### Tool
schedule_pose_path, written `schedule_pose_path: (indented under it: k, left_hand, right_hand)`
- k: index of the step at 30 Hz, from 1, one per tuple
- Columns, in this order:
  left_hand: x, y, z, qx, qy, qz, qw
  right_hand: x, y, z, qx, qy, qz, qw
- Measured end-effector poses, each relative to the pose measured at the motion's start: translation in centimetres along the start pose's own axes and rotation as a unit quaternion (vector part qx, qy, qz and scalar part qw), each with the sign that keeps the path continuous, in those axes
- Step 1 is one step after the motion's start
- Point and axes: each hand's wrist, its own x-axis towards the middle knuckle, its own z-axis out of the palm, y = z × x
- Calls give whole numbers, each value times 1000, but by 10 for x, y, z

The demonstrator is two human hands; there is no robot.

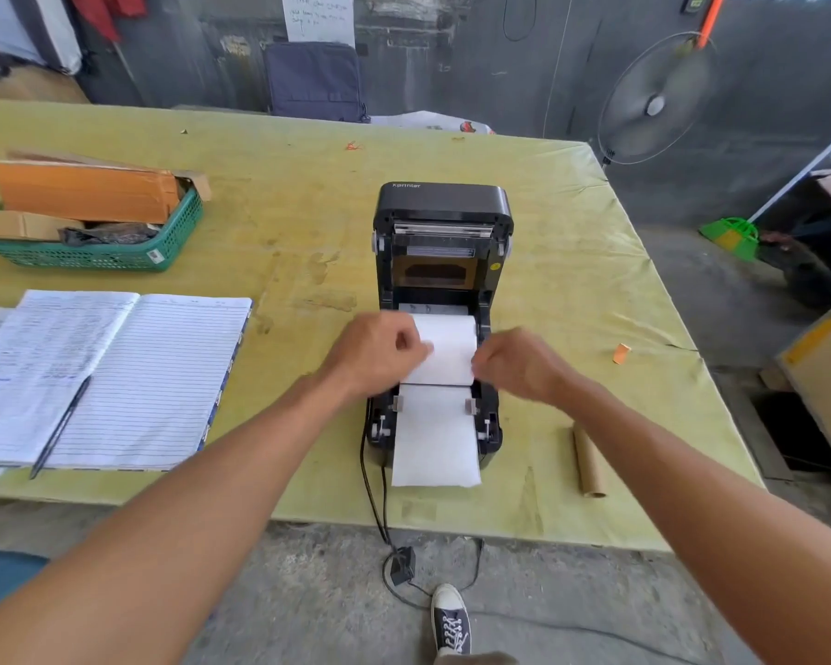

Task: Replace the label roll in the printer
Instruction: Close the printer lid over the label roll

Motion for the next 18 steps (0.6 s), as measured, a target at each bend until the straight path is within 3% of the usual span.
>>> schedule_pose_path:
  k: [2,4,6,9,12,18]
  left_hand:
    - [22,9,-15,-35,147,-33,988]
    - [45,22,-31,-81,276,-92,953]
    - [69,29,-44,-137,338,-162,917]
    - [93,33,-53,-189,241,-266,914]
    - [93,39,-46,-288,137,-272,908]
    - [69,43,-33,-222,209,-259,917]
  right_hand:
    - [16,-4,-23,76,110,29,991]
    - [34,-9,-47,170,213,62,960]
    - [50,-17,-68,244,251,85,933]
    - [62,-34,-85,284,188,100,935]
    - [64,-43,-80,304,105,71,944]
    - [42,-48,-57,290,128,48,947]
